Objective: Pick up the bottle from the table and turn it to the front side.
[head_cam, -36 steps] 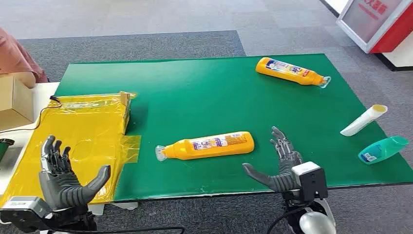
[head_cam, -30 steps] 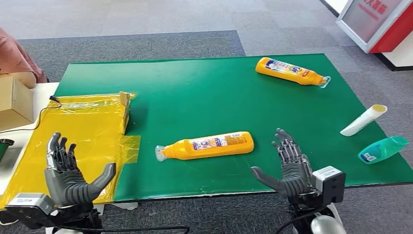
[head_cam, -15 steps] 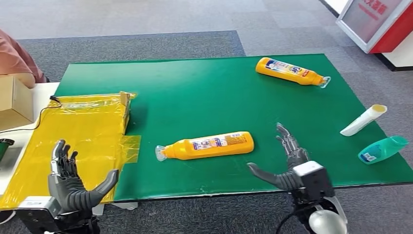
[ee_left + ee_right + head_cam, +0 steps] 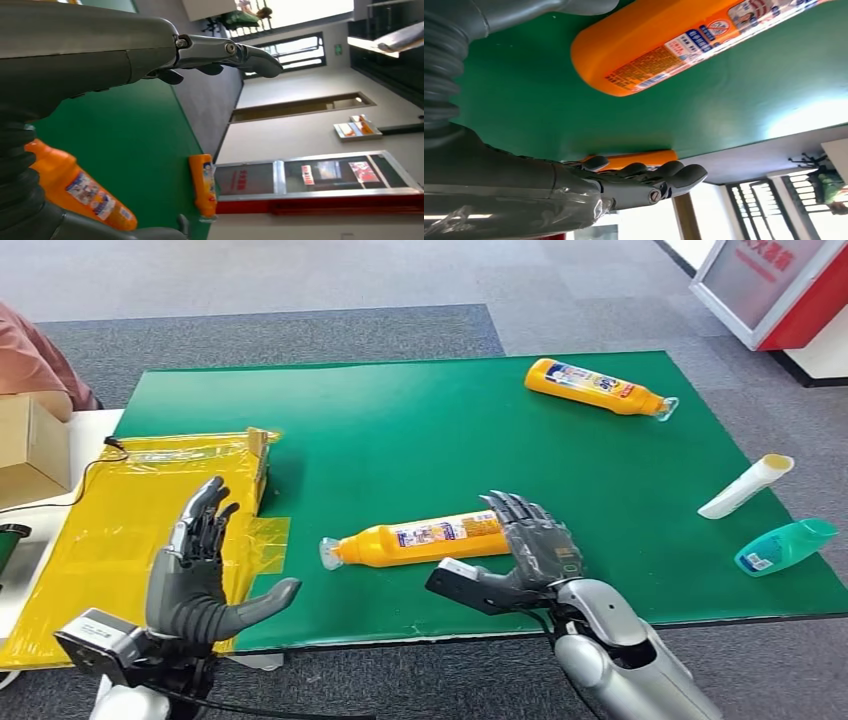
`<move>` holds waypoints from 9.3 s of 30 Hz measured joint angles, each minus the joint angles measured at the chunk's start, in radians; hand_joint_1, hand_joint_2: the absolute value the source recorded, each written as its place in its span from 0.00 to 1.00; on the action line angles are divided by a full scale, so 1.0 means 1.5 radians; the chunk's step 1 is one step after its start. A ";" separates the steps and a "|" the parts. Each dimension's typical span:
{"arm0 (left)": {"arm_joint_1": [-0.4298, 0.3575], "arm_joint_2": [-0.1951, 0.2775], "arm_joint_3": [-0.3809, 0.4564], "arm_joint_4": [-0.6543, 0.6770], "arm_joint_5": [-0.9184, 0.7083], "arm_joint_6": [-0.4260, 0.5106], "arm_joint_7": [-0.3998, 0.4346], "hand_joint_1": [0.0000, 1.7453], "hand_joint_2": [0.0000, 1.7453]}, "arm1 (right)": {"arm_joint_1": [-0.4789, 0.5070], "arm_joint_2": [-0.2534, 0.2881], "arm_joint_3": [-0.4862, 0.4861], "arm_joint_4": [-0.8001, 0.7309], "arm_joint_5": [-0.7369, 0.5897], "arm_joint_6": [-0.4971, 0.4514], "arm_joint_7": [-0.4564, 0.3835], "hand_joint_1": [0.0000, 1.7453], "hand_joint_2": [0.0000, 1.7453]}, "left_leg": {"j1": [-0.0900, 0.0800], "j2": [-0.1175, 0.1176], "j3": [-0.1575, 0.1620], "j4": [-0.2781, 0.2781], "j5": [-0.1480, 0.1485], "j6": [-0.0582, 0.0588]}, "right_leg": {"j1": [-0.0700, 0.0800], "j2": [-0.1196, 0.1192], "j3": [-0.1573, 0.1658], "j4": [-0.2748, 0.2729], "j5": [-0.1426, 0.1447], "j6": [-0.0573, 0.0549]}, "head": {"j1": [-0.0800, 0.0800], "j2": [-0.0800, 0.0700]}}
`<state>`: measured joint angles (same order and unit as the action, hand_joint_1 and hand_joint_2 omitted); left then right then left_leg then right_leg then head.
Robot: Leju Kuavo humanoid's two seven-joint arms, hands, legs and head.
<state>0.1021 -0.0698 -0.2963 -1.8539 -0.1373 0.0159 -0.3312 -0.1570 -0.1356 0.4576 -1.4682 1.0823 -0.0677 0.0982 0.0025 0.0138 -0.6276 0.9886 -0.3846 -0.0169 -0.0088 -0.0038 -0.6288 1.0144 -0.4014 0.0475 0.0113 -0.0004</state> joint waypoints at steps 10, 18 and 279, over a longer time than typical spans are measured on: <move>-0.150 -0.003 -0.049 0.076 0.024 -0.041 0.031 0.00 1.00 | -0.127 0.010 0.087 0.178 0.020 0.043 0.003 0.00 1.00 | 0.000 0.000 0.000 0.000 0.002 0.000 | 0.000 0.000 0.000 0.000 0.001 0.000 | 0.000 0.000; -0.191 -0.008 -0.070 0.104 0.040 -0.040 0.040 0.00 1.00 | -0.192 0.038 0.131 0.320 0.043 0.043 0.009 0.00 1.00 | 0.000 0.000 -0.001 0.000 0.002 0.000 | 0.000 0.000 -0.001 0.000 0.001 0.000 | 0.000 0.000; -0.183 0.037 0.139 0.450 -0.411 0.242 0.081 0.00 1.00 | -0.001 0.075 0.032 -0.154 -0.513 0.068 -0.285 0.00 1.00 | 0.000 0.000 -0.001 0.000 0.001 -0.001 | 0.000 0.000 -0.001 0.000 0.001 -0.001 | 0.000 0.000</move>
<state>-0.1721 -0.0142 -0.0873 -1.1790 -0.7540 0.3795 -0.2100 -0.1585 -0.0230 0.5052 -1.6998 0.3132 0.0348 -0.3285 0.0028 0.0140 -0.6291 0.9886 -0.3828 -0.0185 -0.0085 -0.0040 -0.6310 1.0150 -0.4005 0.0459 0.0112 -0.0004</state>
